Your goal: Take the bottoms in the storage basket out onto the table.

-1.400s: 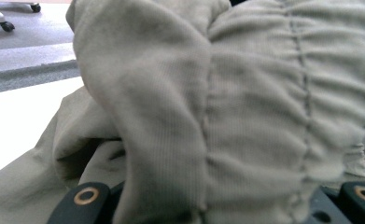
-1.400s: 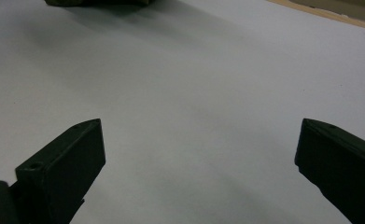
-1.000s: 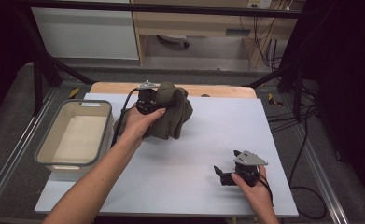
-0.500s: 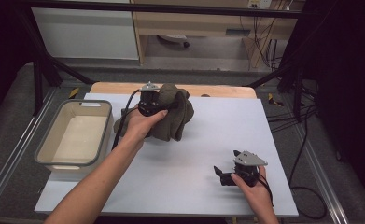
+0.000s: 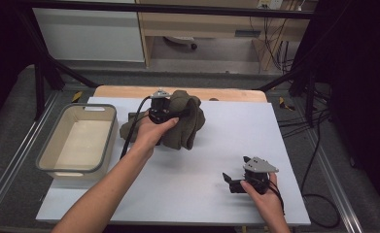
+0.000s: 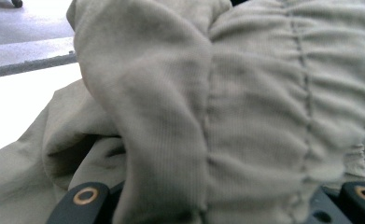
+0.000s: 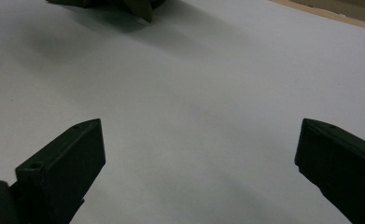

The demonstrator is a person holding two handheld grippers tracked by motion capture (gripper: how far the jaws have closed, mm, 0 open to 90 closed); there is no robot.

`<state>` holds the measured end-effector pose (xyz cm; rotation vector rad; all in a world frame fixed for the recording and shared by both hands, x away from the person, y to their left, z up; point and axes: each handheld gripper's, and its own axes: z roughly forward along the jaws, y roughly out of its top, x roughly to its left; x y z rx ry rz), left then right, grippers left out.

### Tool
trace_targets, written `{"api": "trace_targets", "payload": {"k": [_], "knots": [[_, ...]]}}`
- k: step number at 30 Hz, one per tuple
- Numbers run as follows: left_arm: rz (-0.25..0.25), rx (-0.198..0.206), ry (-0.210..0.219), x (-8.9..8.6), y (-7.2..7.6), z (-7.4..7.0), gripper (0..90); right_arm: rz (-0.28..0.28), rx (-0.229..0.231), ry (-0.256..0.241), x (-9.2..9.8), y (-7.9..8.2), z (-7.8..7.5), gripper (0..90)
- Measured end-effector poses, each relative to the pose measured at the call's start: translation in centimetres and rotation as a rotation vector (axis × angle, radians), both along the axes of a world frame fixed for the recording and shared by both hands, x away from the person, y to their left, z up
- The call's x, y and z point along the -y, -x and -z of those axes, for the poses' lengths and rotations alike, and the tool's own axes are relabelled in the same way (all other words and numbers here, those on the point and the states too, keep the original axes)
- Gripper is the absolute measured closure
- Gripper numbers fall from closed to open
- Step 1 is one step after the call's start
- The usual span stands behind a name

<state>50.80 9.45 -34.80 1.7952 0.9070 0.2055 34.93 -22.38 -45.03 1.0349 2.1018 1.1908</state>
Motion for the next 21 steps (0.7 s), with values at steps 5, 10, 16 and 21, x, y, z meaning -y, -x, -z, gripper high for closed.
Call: {"api": "trace_targets", "payload": {"k": [5,10,16,21], "knots": [[-0.002,-0.005,-0.004,0.1,-0.1,0.5,74.4,-0.002,-0.003,-0.001,0.0,0.0,0.0,2.4],[-0.006,-0.001,0.001,0.0,0.1,0.9,74.4,-0.004,-0.004,0.000,0.0,0.0,0.0,2.4],[-0.008,-0.010,0.003,0.0,0.2,1.6,74.2,-0.005,-0.003,0.001,-0.1,0.0,0.0,2.4],[0.001,-0.007,-0.013,0.3,0.4,2.1,74.1,-0.004,-0.006,0.000,0.0,0.0,0.0,2.4]]}}
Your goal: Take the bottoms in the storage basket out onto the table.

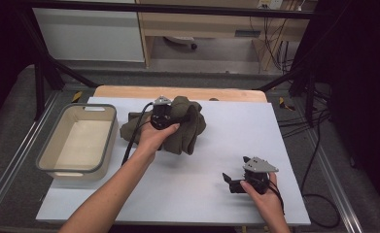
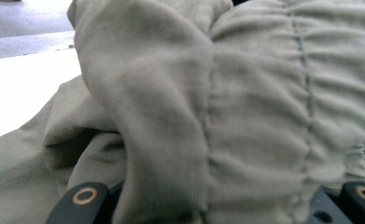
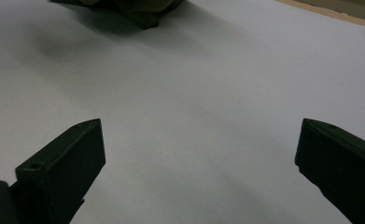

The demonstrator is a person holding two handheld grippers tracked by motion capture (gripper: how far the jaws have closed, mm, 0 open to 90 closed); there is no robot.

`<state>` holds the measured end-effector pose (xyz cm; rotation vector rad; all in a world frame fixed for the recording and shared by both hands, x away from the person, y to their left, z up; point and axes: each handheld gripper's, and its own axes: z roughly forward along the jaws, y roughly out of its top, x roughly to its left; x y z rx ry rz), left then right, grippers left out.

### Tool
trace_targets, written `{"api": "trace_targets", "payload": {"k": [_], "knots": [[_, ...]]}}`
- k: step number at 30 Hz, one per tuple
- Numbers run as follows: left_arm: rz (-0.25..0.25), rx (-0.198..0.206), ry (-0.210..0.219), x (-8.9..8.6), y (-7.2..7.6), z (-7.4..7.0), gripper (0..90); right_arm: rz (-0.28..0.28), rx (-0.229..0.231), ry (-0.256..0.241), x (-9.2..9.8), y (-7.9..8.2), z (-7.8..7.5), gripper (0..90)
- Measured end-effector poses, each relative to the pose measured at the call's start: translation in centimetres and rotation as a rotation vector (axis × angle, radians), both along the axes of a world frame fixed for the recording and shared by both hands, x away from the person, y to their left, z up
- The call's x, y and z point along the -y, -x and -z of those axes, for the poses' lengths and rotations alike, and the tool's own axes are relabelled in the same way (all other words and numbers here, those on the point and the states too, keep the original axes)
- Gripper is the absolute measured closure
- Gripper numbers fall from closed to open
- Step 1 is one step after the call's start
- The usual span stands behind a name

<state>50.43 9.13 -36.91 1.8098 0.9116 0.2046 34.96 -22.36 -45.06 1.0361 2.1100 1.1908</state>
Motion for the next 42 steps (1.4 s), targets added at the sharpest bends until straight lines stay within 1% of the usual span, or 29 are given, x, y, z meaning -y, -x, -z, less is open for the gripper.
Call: {"api": "trace_targets", "payload": {"k": [15,38,42], "knots": [[0.002,-0.014,0.007,0.5,0.2,1.0,73.8,0.000,0.001,-0.002,0.0,0.0,0.0,2.4],[0.026,-0.025,-0.025,1.6,0.7,2.6,73.4,0.001,0.001,0.001,0.1,0.0,0.0,2.4],[0.027,-0.027,-0.024,1.7,0.8,2.8,73.4,0.001,0.001,0.002,0.1,0.0,0.0,2.4]]}}
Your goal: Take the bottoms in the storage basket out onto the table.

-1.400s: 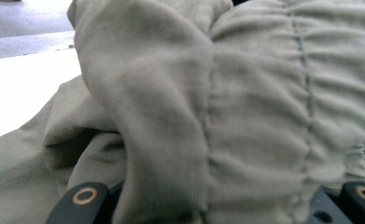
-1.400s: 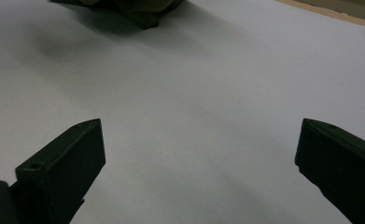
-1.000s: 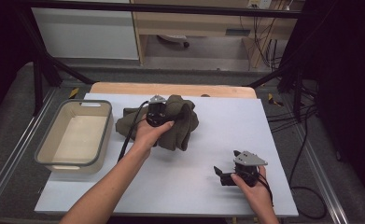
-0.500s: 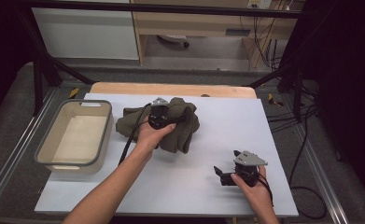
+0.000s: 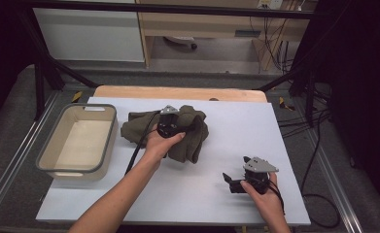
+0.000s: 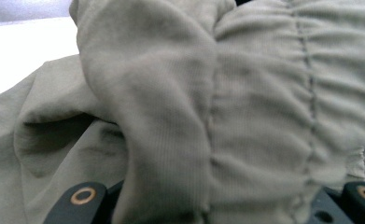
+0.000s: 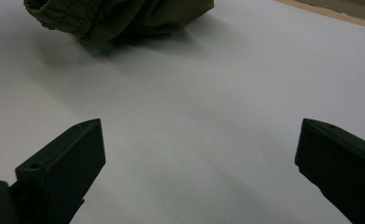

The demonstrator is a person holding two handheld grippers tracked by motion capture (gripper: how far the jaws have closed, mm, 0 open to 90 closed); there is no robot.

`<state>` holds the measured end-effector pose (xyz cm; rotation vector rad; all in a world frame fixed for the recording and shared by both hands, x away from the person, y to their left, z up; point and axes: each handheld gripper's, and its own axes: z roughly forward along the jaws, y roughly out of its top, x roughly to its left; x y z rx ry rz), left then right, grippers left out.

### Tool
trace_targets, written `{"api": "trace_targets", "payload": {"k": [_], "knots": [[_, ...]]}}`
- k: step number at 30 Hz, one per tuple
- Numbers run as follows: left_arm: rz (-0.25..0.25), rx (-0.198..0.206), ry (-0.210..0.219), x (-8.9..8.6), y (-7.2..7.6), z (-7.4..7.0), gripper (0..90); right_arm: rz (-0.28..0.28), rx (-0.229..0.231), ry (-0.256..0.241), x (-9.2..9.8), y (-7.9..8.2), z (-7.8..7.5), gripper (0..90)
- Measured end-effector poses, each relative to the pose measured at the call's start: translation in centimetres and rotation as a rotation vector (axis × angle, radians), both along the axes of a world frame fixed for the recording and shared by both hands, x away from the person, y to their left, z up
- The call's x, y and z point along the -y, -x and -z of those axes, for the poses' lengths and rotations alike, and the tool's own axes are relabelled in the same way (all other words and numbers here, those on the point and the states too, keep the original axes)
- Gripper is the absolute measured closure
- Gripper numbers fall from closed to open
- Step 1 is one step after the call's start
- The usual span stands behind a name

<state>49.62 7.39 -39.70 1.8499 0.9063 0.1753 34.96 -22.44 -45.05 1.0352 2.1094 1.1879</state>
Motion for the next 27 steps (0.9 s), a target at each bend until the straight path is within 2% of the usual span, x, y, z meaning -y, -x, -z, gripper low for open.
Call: {"api": "trace_targets", "payload": {"k": [18,22,24,27], "knots": [[0.017,-0.007,-0.017,0.7,0.5,1.0,73.3,-0.003,-0.002,0.004,0.0,0.0,0.0,2.4],[0.019,-0.014,-0.008,0.9,0.6,1.3,73.3,-0.003,-0.002,0.006,0.0,0.0,0.0,2.4],[0.021,-0.037,0.023,1.1,0.8,1.3,73.4,-0.005,0.000,0.003,0.0,0.0,0.0,2.4],[0.030,-0.029,0.024,1.6,1.1,1.1,73.5,-0.007,0.000,0.006,-0.1,0.0,0.1,2.4]]}}
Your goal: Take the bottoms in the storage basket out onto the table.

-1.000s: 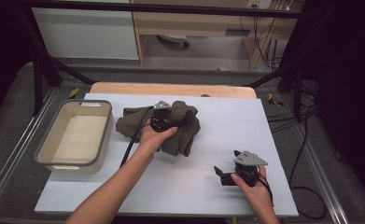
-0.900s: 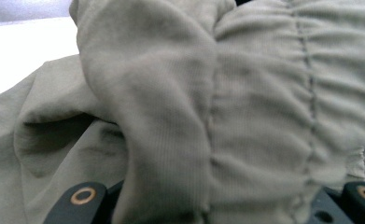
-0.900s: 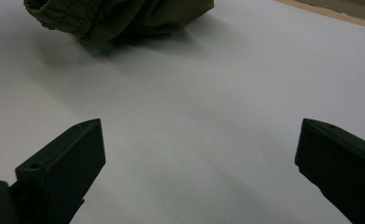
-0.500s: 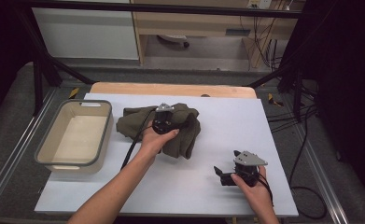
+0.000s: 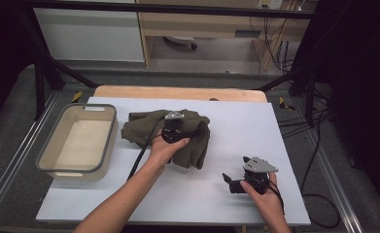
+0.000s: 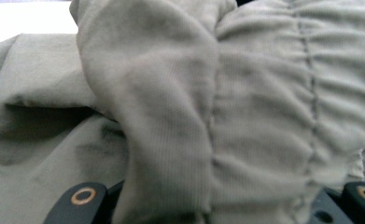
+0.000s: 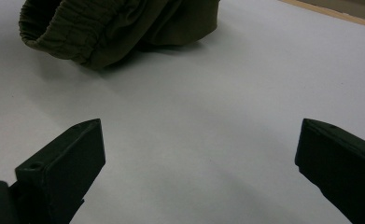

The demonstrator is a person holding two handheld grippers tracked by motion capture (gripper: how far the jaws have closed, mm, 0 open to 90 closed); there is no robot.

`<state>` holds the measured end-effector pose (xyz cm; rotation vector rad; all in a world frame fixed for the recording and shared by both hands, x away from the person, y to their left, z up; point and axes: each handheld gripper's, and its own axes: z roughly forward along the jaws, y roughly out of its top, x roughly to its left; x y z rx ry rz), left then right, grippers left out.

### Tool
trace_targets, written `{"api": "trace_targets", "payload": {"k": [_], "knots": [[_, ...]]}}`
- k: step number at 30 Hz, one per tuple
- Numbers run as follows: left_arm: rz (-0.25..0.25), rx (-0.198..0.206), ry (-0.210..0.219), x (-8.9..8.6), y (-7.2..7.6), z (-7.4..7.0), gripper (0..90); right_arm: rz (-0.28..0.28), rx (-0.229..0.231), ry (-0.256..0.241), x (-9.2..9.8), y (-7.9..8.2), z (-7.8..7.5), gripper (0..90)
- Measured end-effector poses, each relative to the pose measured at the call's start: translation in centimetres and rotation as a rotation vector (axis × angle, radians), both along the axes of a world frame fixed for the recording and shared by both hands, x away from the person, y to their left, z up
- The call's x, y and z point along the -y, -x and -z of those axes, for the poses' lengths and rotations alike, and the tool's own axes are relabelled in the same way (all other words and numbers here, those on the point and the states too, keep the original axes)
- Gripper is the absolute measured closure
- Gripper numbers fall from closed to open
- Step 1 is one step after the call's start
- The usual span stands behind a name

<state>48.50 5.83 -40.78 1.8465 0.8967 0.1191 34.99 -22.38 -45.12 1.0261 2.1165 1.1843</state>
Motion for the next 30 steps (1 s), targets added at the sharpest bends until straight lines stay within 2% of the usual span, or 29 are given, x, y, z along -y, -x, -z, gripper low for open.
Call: {"api": "trace_targets", "payload": {"k": [4,9,19,23,30], "knots": [[0.013,0.005,0.000,0.5,0.3,-0.1,73.4,-0.002,-0.002,0.000,-0.1,0.0,0.0,2.4],[0.020,0.021,-0.028,0.9,0.5,0.3,73.3,-0.002,-0.001,0.005,-0.1,0.0,0.0,2.3],[0.002,0.014,-0.013,1.3,0.7,1.0,72.6,-0.004,-0.003,0.009,-0.2,0.0,0.1,2.4],[0.014,0.046,-0.046,1.6,0.9,1.3,70.5,-0.003,-0.002,0.012,-0.1,0.0,0.1,2.3],[0.003,0.062,-0.063,1.8,1.0,1.6,66.1,-0.003,-0.003,0.011,-0.1,0.0,0.1,2.3]]}}
